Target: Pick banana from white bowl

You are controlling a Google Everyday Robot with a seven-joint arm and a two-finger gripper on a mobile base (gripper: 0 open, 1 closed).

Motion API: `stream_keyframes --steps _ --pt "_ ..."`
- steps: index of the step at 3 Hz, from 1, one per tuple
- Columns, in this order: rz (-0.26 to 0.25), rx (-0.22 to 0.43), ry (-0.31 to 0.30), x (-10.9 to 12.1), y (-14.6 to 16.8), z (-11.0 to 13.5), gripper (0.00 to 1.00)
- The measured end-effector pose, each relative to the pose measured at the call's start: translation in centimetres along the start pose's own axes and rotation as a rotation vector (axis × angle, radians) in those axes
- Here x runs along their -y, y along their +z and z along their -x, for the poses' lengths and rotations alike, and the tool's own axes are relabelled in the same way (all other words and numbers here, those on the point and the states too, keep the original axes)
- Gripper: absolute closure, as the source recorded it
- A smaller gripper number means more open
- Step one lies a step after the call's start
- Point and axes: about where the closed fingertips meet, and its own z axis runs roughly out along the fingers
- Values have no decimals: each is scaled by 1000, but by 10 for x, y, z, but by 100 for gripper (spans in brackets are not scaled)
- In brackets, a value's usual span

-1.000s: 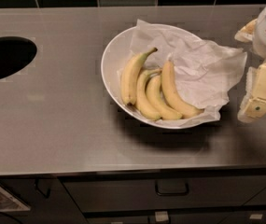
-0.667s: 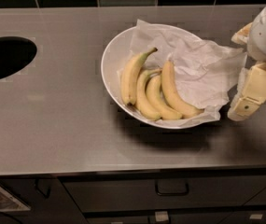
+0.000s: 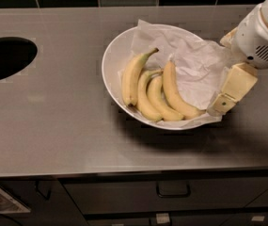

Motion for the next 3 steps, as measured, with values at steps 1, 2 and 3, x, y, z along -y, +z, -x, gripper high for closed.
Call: stream_keyframes --steps 1,2,3 --pt "-6 42 30 -2 4 15 0" --pt "-10 106 97 -1 16 31 0" --pt "10 179 111 0 32 54 0"
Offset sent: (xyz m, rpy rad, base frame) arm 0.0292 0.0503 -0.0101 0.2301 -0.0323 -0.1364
